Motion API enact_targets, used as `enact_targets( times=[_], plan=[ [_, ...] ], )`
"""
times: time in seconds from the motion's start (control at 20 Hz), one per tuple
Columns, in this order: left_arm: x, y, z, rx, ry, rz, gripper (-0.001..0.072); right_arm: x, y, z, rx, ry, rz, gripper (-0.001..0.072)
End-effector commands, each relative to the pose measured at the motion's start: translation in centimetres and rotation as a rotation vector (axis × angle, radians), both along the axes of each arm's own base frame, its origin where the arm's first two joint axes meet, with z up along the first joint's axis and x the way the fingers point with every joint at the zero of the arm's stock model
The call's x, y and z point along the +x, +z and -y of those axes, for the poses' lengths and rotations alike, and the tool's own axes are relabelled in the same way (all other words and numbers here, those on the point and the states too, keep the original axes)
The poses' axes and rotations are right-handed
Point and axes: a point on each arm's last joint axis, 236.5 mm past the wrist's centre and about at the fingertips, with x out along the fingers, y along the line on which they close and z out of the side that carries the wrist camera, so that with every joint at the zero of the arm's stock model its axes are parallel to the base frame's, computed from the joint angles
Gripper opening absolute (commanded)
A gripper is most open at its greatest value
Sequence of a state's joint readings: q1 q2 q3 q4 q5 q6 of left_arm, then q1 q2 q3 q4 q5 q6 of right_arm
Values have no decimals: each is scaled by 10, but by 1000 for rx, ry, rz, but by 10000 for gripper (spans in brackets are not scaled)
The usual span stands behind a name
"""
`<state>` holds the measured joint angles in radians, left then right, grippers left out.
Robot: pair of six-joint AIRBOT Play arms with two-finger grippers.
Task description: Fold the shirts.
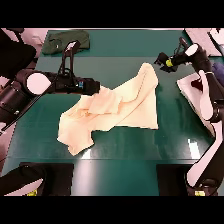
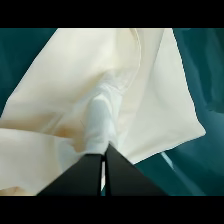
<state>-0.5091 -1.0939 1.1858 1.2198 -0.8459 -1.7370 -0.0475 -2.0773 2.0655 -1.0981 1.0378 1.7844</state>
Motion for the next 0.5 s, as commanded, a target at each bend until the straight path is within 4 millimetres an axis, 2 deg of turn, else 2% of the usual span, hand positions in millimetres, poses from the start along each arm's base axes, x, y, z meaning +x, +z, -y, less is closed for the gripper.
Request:
enact_targets(
  times=[0.0,0.25,0.35,0.4,0.45],
  plan=[
    [0,0,-1,3,2,1,21,6,-17,-15,55,33,8,560],
    [1,-1,-1,6,3,3,21,9,-40,-19,52,32,-7,560],
    [1,0,-1,5,3,5,21,9,-45,-30,60,50,-3,559],
    [2,1,-1,3,5,8,21,11,-45,-37,67,54,4,547],
    [3,1,-1,1,6,11,21,13,-44,-40,66,53,16,481]
  ],
)
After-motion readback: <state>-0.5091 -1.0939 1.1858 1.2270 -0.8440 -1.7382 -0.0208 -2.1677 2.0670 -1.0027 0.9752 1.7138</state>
